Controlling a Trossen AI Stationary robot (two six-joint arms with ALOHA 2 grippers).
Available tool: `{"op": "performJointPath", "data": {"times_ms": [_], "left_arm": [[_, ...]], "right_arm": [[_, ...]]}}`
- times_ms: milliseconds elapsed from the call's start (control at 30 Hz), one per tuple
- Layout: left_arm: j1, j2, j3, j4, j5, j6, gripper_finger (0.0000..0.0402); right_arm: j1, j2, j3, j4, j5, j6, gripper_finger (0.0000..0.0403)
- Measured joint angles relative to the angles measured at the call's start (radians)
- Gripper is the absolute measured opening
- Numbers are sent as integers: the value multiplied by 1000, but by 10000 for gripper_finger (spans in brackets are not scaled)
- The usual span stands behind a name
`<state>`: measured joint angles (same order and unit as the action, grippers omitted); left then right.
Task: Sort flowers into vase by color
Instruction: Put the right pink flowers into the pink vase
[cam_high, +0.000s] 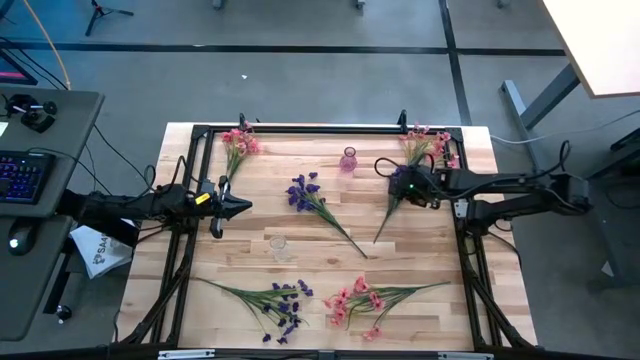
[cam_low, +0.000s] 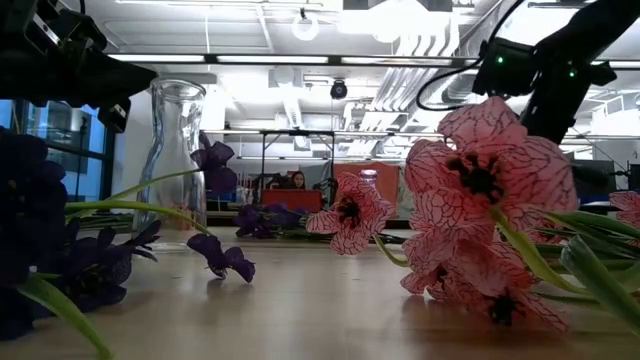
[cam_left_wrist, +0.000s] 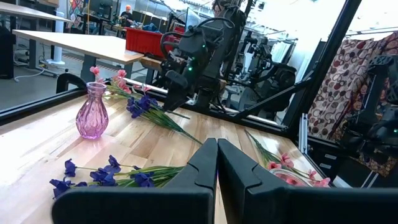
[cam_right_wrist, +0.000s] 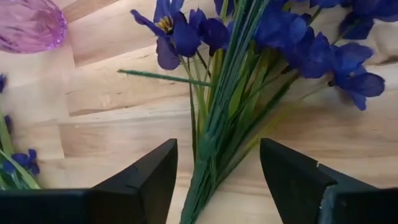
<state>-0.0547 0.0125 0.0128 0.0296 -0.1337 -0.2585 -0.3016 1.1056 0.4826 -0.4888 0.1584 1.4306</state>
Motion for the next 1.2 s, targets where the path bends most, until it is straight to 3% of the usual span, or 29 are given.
{"op": "performJointPath", "data": {"times_ms": [567, 1000, 1200], "left_arm": [[0, 0, 0, 0, 0, 0, 0], [0, 0, 0, 0, 0, 0, 0], [0, 0, 0, 0, 0, 0, 0]], "right_arm": [[5, 35, -20, 87, 16, -60, 13], [31, -154, 207, -209, 35, -373, 5], [57, -209, 255, -71, 47, -651, 4]]}}
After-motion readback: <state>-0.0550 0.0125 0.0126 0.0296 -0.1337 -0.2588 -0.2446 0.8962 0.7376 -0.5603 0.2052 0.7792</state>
